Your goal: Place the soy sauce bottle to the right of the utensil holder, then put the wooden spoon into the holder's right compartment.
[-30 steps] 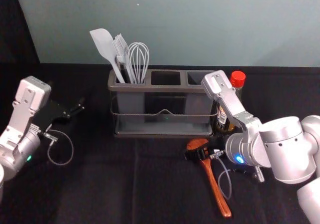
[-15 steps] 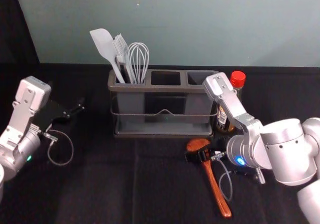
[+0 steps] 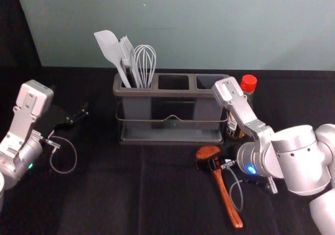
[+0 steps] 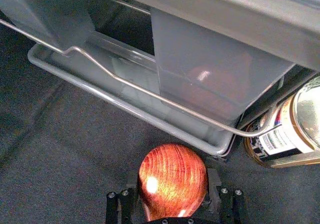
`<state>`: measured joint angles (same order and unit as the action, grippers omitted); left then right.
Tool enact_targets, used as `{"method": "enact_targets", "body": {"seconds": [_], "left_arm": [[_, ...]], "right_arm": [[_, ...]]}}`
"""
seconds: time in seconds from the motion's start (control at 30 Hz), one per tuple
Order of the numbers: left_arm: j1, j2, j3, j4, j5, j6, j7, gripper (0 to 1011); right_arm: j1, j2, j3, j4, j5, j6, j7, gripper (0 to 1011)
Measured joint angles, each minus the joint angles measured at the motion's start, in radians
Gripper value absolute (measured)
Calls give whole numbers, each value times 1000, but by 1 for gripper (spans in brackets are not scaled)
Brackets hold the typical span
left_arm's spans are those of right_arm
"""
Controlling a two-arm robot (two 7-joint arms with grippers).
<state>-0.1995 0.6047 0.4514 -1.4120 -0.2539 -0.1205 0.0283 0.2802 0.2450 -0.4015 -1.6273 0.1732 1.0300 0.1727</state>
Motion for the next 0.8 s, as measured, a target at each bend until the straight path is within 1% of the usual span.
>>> {"method": "enact_targets", "body": {"seconds": [0.13,0.27,0.47,0.6,0.7,0.73,0.8], "left_arm": [[0,0,0,0,0,0,0,1005],[0,0,0,0,0,0,0,1005],[0,0,0,0,0,0,0,1005],[0,0,0,0,0,0,0,1005],[0,0,0,0,0,0,0,1005],[0,0,0,0,0,0,0,1005],[0,0,0,0,0,0,0,1005]], "right_arm": [[-3,-1,4,-3,-8,3,3,840],[-11,1,8,-20,-16,12,9,840],[-23,20,11,-74,-22,39,33,840],[-29,41,11,-113,-21,58,62,840],[-32,73,0,-155,-19,80,99,840],[-32,73,0,-155,-19,80,99,840],[-34,95,-6,-182,-19,92,120,840]]}}
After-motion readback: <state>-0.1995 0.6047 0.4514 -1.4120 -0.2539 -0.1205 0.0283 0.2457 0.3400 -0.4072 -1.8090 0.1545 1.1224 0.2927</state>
